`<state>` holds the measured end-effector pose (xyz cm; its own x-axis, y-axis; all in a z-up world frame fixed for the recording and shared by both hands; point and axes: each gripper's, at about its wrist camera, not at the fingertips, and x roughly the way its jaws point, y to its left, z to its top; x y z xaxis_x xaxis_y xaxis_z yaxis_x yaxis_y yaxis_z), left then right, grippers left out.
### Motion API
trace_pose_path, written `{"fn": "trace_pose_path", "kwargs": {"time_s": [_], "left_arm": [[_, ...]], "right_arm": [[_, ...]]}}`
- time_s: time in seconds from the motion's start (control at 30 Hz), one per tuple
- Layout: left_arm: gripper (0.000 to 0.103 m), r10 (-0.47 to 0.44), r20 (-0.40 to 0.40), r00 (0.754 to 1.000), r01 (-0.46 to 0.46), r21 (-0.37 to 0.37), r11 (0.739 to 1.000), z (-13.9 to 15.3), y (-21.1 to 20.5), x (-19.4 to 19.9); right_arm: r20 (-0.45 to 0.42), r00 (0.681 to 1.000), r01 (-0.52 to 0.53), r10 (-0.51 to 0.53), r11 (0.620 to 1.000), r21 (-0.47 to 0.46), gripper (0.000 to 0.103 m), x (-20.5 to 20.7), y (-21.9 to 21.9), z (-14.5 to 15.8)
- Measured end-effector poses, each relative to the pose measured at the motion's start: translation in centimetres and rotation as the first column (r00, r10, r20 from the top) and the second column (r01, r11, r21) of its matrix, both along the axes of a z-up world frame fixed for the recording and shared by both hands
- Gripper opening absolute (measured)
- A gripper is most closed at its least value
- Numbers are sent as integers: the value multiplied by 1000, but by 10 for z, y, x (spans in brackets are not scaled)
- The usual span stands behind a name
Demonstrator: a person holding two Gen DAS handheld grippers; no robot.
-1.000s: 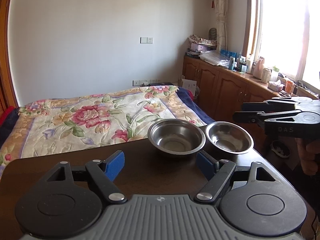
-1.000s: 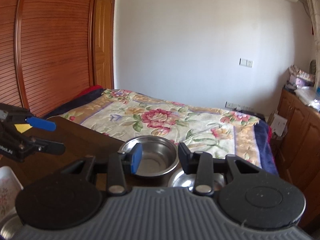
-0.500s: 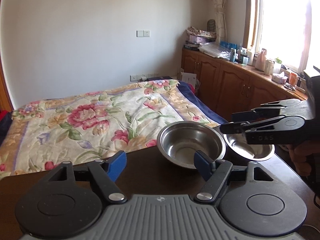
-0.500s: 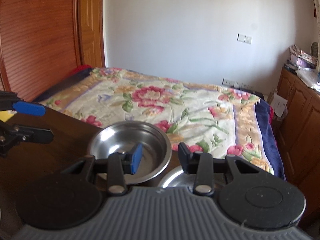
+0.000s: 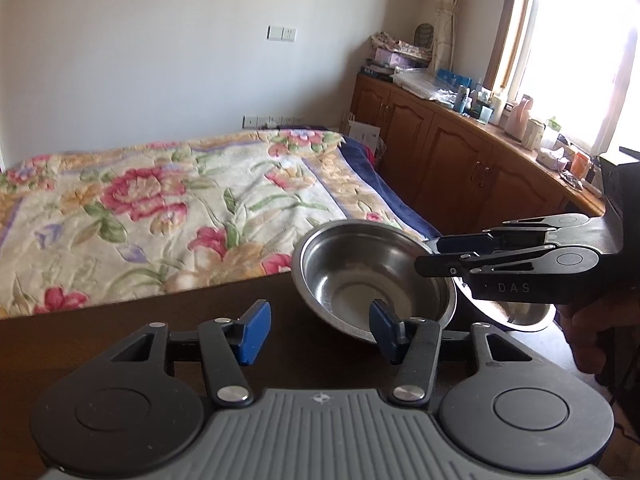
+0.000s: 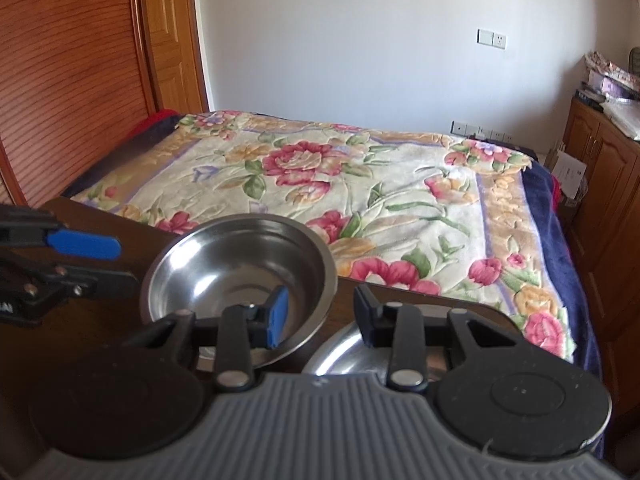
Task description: Organize plates and bowls
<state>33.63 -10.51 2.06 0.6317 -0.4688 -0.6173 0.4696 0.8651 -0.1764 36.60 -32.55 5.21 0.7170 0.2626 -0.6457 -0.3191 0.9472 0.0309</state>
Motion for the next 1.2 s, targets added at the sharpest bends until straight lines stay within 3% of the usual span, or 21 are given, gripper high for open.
{"fn": "trace_pose_path", "kwargs": {"time_s": [0.3, 0.4, 0.73, 1.2], "left_arm": [[46, 7, -73, 997, -9, -33, 999, -8, -2, 10], [38, 9, -91, 996, -12, -36, 999, -9, -2, 12], [24, 33, -98, 995, -33, 3, 999, -8, 10, 4], [22, 24, -73, 997, -26, -25, 999, 16, 31, -38]], "right_arm": [[-25, 1000, -6, 6, 1000, 14, 31, 2, 8, 0], [-43, 999, -12, 12, 1000, 20, 30, 4, 9, -4], [-69, 997, -32, 34, 999, 36, 19, -4, 19, -2], [-14, 997, -70, 71, 996, 53, 18, -49, 29, 25]]}}
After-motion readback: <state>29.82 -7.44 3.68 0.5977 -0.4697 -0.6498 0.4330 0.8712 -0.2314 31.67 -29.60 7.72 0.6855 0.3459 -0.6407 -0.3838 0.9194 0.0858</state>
